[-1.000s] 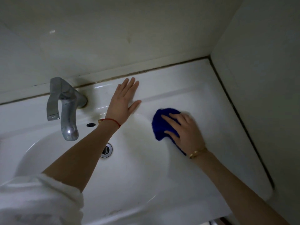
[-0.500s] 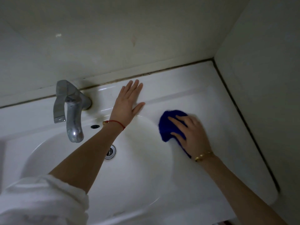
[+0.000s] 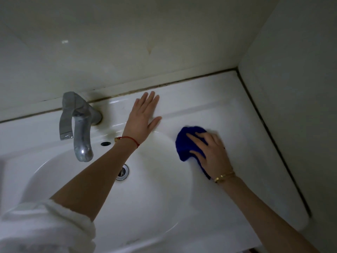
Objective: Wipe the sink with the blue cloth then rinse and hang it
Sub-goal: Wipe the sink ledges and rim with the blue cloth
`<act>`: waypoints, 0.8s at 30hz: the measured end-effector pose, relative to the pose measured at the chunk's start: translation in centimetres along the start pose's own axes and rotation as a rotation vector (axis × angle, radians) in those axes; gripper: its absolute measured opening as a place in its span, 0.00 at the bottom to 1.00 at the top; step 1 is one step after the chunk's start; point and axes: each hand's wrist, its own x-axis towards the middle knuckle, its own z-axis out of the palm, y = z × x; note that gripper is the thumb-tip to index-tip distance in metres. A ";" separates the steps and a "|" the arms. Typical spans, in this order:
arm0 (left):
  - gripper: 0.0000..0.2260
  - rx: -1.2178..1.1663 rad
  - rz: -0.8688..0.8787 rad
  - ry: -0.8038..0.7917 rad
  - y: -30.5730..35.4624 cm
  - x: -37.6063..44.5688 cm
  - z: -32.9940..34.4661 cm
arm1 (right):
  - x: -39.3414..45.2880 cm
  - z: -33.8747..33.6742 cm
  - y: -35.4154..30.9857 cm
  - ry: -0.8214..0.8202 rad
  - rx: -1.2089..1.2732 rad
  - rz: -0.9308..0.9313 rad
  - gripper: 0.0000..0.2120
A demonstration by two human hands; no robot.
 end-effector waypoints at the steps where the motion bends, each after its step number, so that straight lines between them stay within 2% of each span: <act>1: 0.28 -0.004 -0.012 0.001 0.2 0.0 -0.1 | -0.3 -0.6 0.4 0.009 0.036 0.017 0.21; 4: 0.28 0.007 0.004 0.030 1.1 0.3 -0.1 | 0.8 -3.6 2.0 0.128 0.094 0.100 0.20; 7: 0.30 0.042 0.077 0.025 2.4 1.9 0.0 | 5.7 -6.3 2.8 0.233 0.057 0.142 0.22; 11: 0.31 0.042 0.090 -0.031 3.3 4.2 1.0 | 13.6 -4.9 2.9 0.116 -0.057 0.052 0.23; 14: 0.32 0.031 0.079 -0.041 3.1 4.3 1.8 | 15.1 -2.9 3.4 -0.015 -0.177 -0.008 0.24; 16: 0.32 0.034 0.088 -0.025 2.8 4.3 2.1 | 14.5 -3.6 5.0 -0.010 -0.187 -0.024 0.24; 19: 0.32 0.040 0.106 -0.013 2.5 4.4 2.1 | 12.7 -6.5 8.5 0.042 -0.206 0.156 0.24; 21: 0.32 0.037 0.111 0.004 2.5 4.5 2.2 | 11.3 -8.2 9.7 0.016 -0.238 0.288 0.25; 24: 0.31 0.047 0.120 0.018 2.5 4.4 2.3 | 8.2 -8.6 8.4 -0.013 -0.303 0.337 0.27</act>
